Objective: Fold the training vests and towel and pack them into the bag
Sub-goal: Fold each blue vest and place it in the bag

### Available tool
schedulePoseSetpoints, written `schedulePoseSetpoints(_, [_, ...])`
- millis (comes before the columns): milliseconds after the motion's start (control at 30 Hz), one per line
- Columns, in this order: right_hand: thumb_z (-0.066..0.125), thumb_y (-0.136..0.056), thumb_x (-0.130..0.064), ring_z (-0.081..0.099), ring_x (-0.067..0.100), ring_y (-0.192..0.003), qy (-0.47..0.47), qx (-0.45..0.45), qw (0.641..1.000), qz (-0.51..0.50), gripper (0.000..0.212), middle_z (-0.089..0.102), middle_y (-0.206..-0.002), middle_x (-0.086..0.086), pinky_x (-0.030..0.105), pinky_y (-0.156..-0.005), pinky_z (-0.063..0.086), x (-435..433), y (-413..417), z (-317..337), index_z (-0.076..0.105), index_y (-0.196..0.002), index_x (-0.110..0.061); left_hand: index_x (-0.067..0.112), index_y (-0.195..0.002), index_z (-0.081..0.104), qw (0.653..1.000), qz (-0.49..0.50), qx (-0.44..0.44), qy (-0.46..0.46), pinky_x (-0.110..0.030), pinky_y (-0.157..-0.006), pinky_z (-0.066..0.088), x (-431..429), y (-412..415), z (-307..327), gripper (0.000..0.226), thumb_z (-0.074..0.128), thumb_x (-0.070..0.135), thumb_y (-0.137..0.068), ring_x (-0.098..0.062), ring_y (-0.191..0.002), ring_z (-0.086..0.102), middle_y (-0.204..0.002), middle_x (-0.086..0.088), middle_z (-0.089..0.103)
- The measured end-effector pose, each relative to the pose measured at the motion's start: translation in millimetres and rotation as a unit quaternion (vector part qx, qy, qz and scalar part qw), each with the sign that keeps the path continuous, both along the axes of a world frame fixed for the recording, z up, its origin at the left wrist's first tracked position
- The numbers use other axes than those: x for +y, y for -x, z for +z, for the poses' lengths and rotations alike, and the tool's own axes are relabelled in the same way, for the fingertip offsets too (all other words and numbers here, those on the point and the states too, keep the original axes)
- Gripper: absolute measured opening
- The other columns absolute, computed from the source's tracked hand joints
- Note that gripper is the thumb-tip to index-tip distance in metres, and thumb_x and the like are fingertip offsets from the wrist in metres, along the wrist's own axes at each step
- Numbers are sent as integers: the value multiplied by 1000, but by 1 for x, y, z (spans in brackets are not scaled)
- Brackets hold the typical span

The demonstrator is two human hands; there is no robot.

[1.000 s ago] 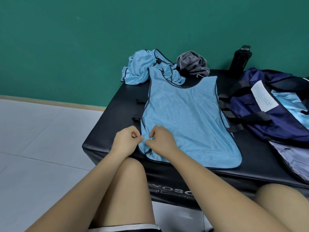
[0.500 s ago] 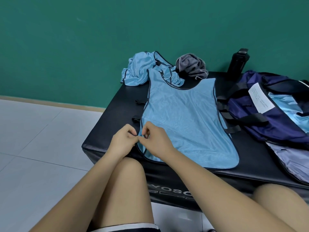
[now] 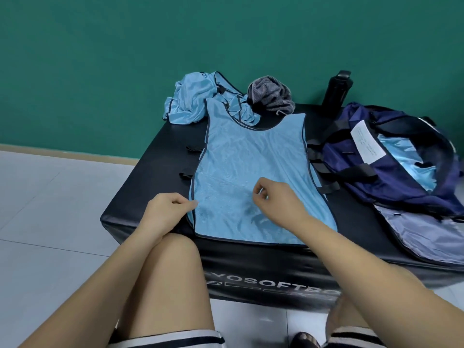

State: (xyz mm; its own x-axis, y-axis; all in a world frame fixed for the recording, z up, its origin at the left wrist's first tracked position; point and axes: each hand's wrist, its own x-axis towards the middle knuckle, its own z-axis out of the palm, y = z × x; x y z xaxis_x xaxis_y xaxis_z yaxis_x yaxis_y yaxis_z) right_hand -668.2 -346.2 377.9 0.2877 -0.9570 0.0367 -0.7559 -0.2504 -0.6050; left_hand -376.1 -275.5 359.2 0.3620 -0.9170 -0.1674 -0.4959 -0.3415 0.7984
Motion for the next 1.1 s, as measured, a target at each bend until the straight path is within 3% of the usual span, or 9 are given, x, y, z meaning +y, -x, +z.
schedulePoseSetpoints(67, [59, -90, -29, 64, 15, -66, -10, 65, 996, -56, 3, 69, -77, -8, 35, -58, 54, -5, 45, 3, 60, -88, -29, 25, -76, 81, 1000, 0, -13, 6, -31, -72, 51, 0, 1, 0, 20, 82, 42, -86, -15, -82, 68, -75, 12, 75])
schedulePoseSetpoints(200, [65, -85, -33, 64, 25, -78, 13, 159, 977, -143, 13, 65, -84, -3, 38, -66, 52, -7, 125, 4, 52, -84, -28, 15, -75, 73, 999, 4, -33, -2, -32, -66, 44, 1, 8, 4, 47, 81, 61, -83, -14, -69, 57, -70, 2, 68])
schedulePoseSetpoints(467, [82, -85, -43, 62, 17, -62, -126, 110, 972, -163, 38, 67, -72, 0, 32, -60, 43, 6, 164, 1, 58, -83, -14, 21, -75, 74, 994, -32, -104, 2, -28, -64, 44, 4, 6, 4, 17, 83, 31, -86, -11, -70, 59, -69, 5, 69])
schedulePoseSetpoints(567, [80, -90, -32, 54, 11, -42, -141, 46, 976, -161, 33, 54, -56, -1, 28, -54, 38, 3, 163, -2, 52, -78, -17, 19, -72, 75, 996, -22, -87, 13, -30, -65, 45, 6, 2, 0, 23, 79, 32, -90, -13, -69, 57, -68, 6, 68])
schedulePoseSetpoints(733, [76, -94, -26, 55, 13, -41, -121, -26, 971, -205, 30, 55, -59, 5, 27, -51, 36, -4, 166, -6, 56, -82, -8, 15, -71, 76, 997, -11, -77, 23, -34, -67, 44, 7, -3, -4, 37, 73, 43, -96, -17, -68, 55, -71, -3, 69])
schedulePoseSetpoints(833, [76, -95, -26, 49, 10, -36, -133, -24, 967, -214, 27, 57, -59, 8, 27, -46, 35, -1, 171, -11, 56, -83, -12, 7, -66, 63, 996, 0, -92, 10, -36, -62, 38, 2, -5, -5, 54, 73, 51, -94, -17, -64, 45, -66, -13, 58])
schedulePoseSetpoints(967, [75, -91, -23, 53, 17, -47, -135, -2, 969, -207, 28, 57, -59, 4, 28, -51, 38, 3, 173, -11, 51, -78, -15, 12, -64, 36, 990, -8, -142, 8, -36, -58, 28, 1, -2, -4, 65, 76, 56, -91, -19, -60, 33, -58, -3, 33])
schedulePoseSetpoints(1033, [73, -88, -23, 52, 23, -58, -130, 39, 972, -190, 28, 56, -65, 4, 32, -57, 40, 3, 172, -9, 48, -75, -17, 16, -63, 34, 984, -26, -173, -7, -37, -57, 31, 0, -1, -5, 67, 76, 60, -90, -22, -57, 37, -54, -5, 36])
schedulePoseSetpoints(1100, [69, -88, -23, 51, 22, -65, -125, 119, 972, -157, 24, 58, -74, 4, 34, -61, 40, 4, 169, -5, 49, -76, -16, 15, -62, 39, 976, -46, -209, -35, -41, -61, 47, 0, -1, -5, 67, 71, 66, -90, -29, -59, 57, -52, -10, 56])
